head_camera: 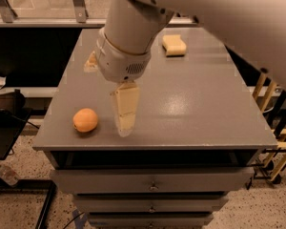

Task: Pick orange

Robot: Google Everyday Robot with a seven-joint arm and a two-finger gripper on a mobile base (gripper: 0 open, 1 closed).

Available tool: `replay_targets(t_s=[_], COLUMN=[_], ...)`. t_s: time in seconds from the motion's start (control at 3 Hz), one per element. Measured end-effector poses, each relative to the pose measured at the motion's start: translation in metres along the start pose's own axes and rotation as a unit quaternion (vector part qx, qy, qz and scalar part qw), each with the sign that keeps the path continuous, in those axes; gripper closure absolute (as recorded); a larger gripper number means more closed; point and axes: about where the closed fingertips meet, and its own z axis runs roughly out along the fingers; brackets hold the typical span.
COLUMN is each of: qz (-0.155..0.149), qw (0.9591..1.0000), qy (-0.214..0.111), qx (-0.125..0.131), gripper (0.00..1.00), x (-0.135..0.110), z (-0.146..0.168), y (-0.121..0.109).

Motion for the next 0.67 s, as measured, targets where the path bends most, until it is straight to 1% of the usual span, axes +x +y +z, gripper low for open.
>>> replay_targets(t_s=[0.33,0.67], qz=[-0.013,-0.030], qw=[0.9997,0.9991], qy=[-0.013,-0.027], qx=[-0.014,-0.014], gripper=[0.00,0.00], x=[0.006,0.001], z=[0.026,0.044], y=[-0.014,-0.023])
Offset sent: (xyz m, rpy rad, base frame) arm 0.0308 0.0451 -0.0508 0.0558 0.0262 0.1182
